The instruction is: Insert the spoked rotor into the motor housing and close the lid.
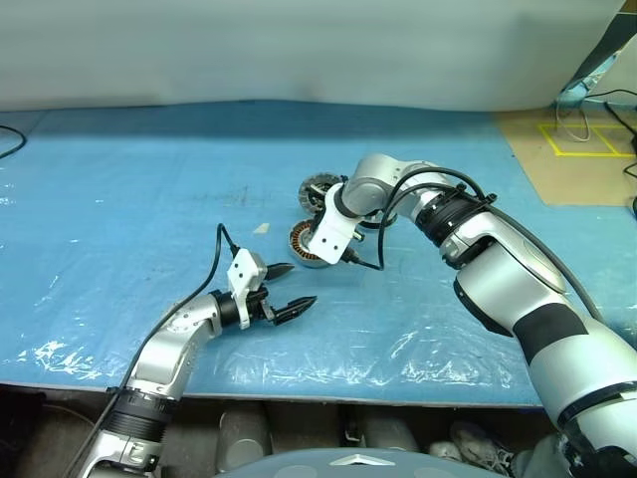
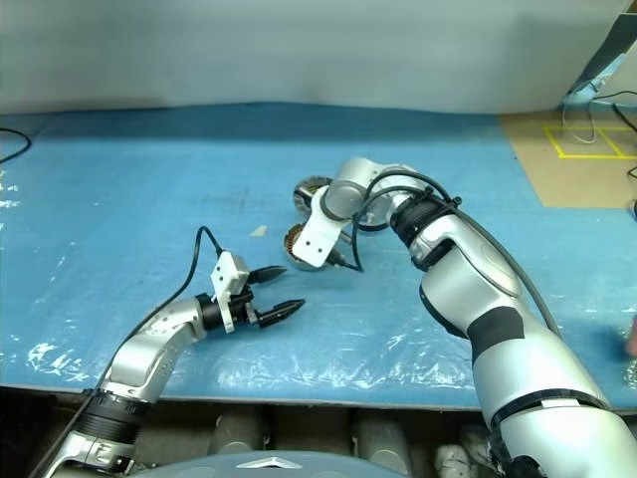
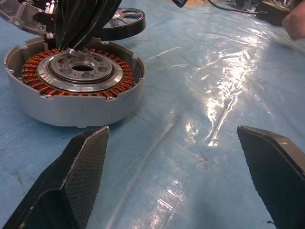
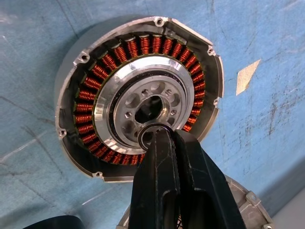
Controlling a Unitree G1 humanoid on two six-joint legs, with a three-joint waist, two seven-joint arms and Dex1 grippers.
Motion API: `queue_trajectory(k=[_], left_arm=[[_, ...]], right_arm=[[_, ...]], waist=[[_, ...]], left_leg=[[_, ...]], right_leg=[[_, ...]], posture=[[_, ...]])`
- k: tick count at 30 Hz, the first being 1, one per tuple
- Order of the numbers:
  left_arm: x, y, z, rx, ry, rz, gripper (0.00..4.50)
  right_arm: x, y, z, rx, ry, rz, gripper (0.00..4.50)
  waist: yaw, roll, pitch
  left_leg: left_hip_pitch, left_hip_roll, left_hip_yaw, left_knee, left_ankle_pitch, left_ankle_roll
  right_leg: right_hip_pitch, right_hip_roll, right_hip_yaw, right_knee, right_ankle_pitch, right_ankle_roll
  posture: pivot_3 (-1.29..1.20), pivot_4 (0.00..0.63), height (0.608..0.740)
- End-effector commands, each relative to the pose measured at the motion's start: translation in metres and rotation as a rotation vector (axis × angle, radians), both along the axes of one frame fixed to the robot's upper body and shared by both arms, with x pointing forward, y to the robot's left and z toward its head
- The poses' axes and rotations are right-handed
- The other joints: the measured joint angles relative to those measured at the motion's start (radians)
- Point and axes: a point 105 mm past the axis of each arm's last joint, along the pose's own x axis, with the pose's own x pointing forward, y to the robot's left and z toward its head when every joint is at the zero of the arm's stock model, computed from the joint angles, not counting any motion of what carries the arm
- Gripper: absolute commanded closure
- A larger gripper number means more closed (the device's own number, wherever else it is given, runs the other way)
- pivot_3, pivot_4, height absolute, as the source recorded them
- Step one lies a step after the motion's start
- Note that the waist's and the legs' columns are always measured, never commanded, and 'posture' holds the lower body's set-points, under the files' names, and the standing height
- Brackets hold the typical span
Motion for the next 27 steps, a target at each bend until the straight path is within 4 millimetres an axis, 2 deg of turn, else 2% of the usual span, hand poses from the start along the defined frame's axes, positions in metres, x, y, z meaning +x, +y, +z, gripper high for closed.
queue_trajectory(k=[1, 13, 25, 27], left_arm=[[0.000, 0.001, 0.009, -0.010, -0.041, -0.011, 0.00], [-0.004, 0.002, 0.009, -0.013, -0.041, -0.005, 0.00], [0.007, -0.002, 0.008, -0.011, -0.040, 0.003, 0.00], [0.007, 0.000, 0.007, -0.010, -0.040, 0.004, 0.00]], right_arm=[[0.001, 0.011, 0.013, -0.001, -0.050, 0.046, 4.45], [-0.003, 0.012, 0.012, -0.025, -0.046, 0.085, 4.45], [-0.003, 0.011, 0.005, -0.045, -0.048, 0.090, 4.45], [-0.006, 0.011, 0.003, -0.047, -0.033, 0.100, 4.03]], waist=[[0.000, 0.000, 0.000], [-0.002, 0.000, 0.000], [-0.002, 0.000, 0.000], [-0.002, 0.000, 0.000]], left_leg=[[0.000, 0.000, 0.000, 0.000, 0.000, 0.000], [0.000, 0.001, 0.000, 0.002, 0.000, 0.000], [0.000, 0.001, 0.000, 0.003, 0.000, 0.000], [0.000, 0.001, 0.000, 0.003, 0.000, 0.000]], right_leg=[[0.000, 0.000, 0.000, 0.000, 0.000, 0.000], [0.000, 0.000, 0.000, 0.002, 0.000, 0.000], [0.000, 0.000, 0.000, 0.003, 0.000, 0.000], [0.000, 0.000, 0.000, 0.003, 0.000, 0.000]], posture=[[0.00, 0.150, 0.740], [0.00, 0.150, 0.740], [0.00, 0.150, 0.740], [0.00, 0.150, 0.740]])
